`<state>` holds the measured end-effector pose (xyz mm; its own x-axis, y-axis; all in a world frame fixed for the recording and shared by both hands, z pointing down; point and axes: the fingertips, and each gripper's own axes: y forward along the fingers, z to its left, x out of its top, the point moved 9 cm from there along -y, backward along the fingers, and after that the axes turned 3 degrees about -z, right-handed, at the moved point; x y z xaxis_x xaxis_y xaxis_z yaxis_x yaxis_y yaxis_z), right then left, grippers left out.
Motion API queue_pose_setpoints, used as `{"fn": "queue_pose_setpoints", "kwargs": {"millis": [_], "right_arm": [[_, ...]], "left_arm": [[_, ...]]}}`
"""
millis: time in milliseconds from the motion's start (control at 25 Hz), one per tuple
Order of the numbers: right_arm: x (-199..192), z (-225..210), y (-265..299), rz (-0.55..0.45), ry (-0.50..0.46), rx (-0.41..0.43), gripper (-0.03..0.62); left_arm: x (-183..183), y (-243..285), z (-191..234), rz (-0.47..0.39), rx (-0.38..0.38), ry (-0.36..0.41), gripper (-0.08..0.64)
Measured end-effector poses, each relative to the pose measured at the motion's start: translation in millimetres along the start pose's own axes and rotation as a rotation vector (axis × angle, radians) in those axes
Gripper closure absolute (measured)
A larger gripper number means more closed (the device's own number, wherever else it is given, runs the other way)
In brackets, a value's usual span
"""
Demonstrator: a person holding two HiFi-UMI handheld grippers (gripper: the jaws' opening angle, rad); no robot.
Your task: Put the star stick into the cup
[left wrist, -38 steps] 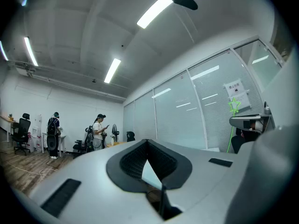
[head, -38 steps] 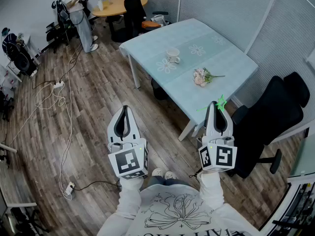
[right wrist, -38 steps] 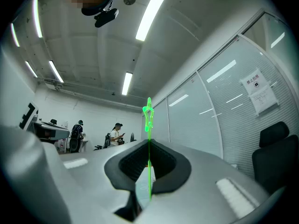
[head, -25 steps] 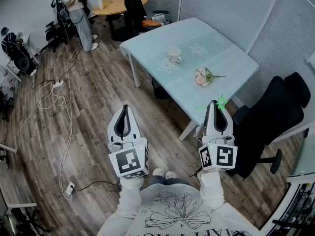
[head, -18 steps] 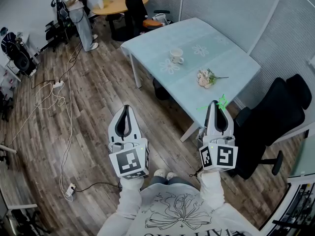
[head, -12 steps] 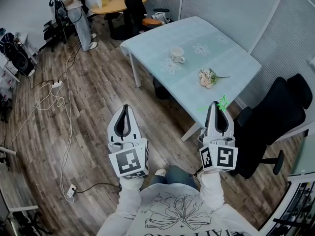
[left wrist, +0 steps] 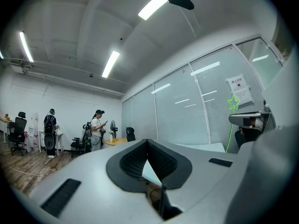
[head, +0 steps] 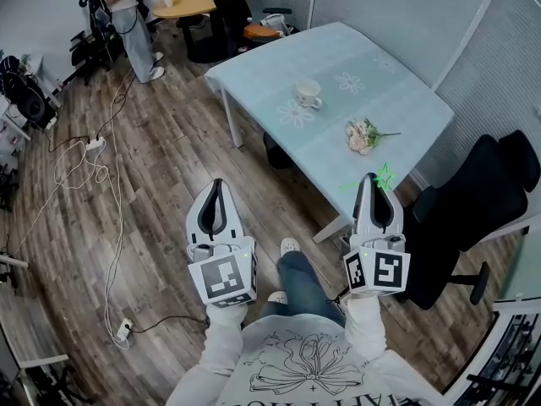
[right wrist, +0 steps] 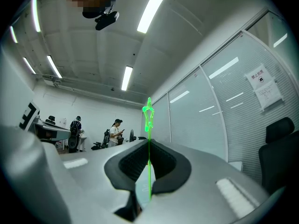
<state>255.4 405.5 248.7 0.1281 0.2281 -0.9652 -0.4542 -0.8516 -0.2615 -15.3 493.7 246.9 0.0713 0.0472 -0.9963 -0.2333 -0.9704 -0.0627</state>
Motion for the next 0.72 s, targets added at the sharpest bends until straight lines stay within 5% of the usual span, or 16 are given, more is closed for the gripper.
{"fn": "queue_pose_setpoints", "kwargs": {"millis": [720], "right_arm": [[-51,-51,195,-0.024,0.019,0.063,0.578]], "left_arm": [[-11,189,0,0.000,0.061,0.026,0.554]]}}
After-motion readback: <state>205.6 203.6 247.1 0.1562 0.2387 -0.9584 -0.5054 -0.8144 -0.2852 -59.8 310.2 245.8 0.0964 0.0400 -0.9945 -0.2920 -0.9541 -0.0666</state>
